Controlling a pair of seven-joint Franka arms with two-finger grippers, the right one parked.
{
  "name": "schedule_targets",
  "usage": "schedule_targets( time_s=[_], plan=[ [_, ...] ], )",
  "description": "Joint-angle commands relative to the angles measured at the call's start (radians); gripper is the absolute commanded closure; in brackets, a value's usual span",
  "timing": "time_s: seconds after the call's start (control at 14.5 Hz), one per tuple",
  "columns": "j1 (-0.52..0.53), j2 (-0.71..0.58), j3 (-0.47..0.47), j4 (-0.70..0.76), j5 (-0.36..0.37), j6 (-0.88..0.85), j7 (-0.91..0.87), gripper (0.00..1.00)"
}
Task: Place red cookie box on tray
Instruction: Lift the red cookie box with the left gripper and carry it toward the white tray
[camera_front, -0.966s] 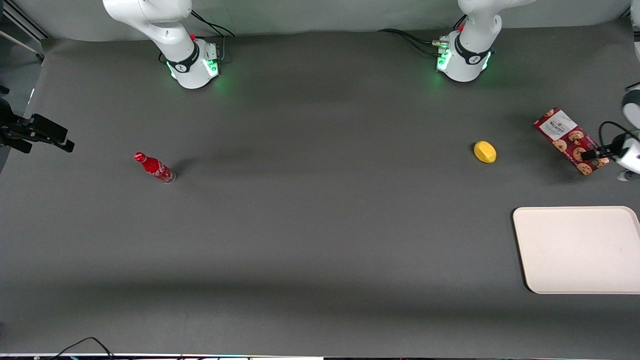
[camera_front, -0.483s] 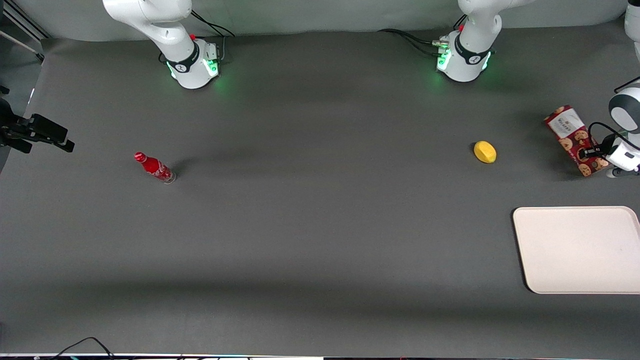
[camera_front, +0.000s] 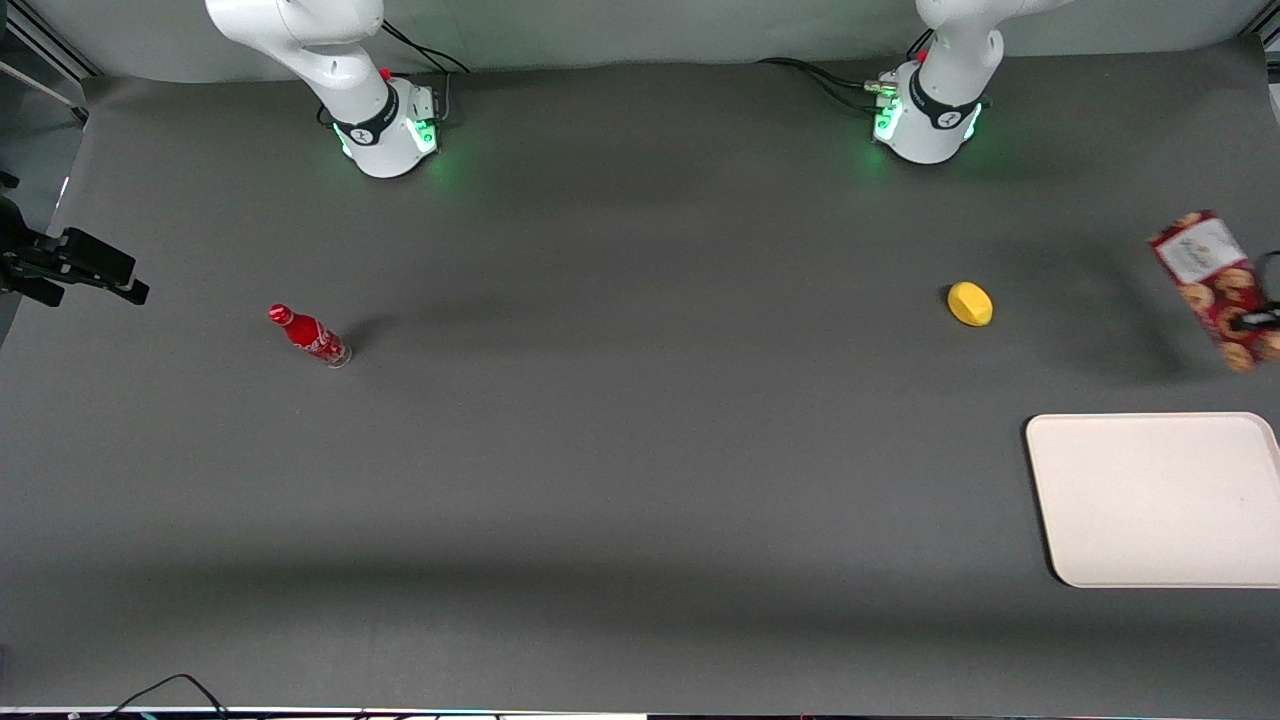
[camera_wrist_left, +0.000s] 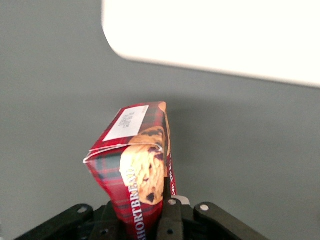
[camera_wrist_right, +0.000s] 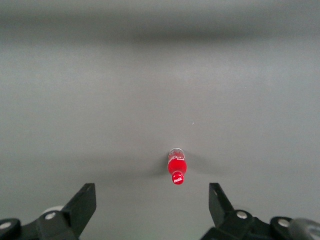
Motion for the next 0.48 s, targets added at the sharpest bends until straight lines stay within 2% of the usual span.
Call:
schedule_targets(
  time_s=[0.0, 0.14, 0.28, 0.41],
  plan=[
    [-0.011, 0.076, -0.046, 0.309, -0.003, -0.144, 0.024, 1.0],
    [-0.011, 0.186, -0.063, 0.491, -0.006, -0.179, 0.046, 1.0],
    [-0.01, 0.373, -0.096, 0.703, -0.018, -0.202, 0.144, 1.0],
    [-0.002, 0.505, -0.099, 0.85, -0.019, -0.172, 0.167, 1.0]
  ],
)
